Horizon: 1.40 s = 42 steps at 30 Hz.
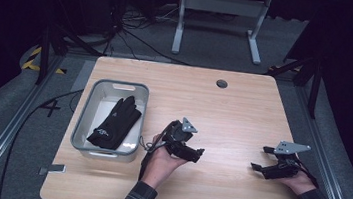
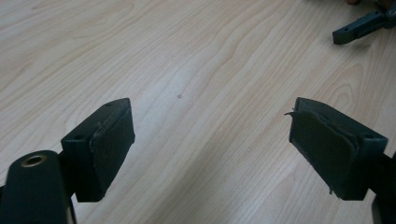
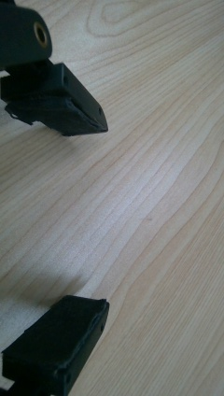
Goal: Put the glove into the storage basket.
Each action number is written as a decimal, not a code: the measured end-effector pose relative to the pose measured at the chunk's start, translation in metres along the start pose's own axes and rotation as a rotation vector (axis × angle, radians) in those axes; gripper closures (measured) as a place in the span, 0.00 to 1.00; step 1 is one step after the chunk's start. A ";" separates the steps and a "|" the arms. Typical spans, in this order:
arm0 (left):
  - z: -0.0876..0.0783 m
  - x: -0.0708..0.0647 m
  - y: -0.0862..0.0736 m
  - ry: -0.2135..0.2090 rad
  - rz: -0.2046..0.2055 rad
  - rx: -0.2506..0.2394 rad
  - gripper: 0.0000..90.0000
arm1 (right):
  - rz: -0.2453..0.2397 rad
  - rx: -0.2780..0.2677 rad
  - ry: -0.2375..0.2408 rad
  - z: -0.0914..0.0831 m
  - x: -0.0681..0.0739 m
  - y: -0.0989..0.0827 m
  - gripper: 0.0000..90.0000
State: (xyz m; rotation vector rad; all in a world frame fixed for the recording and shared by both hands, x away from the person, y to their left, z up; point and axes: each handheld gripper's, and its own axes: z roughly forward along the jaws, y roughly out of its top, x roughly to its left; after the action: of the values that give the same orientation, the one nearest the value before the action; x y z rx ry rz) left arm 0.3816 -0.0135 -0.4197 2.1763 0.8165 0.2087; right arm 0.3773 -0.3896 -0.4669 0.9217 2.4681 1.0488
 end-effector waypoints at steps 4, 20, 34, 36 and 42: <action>0.009 -0.006 -0.003 -0.003 0.012 0.003 0.16 | 0.000 0.000 0.000 0.000 0.000 0.000 0.14; 0.043 -0.019 -0.020 0.011 0.043 0.046 0.14 | 0.000 0.000 0.000 0.000 0.000 0.000 0.14; 0.059 -0.032 -0.024 0.032 0.110 0.057 0.03 | 0.000 0.000 0.001 0.000 0.000 0.000 0.14; 0.060 -0.033 -0.024 0.024 0.113 0.058 0.02 | 0.000 -0.001 0.001 0.000 0.000 0.000 0.14; 0.060 -0.033 -0.025 0.016 0.120 0.061 0.02 | 0.000 -0.001 0.001 0.000 0.000 0.000 0.14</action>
State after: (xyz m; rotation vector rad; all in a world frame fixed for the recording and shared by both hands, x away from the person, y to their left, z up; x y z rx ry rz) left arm 0.3673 -0.0591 -0.4742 2.2857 0.7102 0.2645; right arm 0.3773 -0.3896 -0.4670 0.9215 2.4684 1.0502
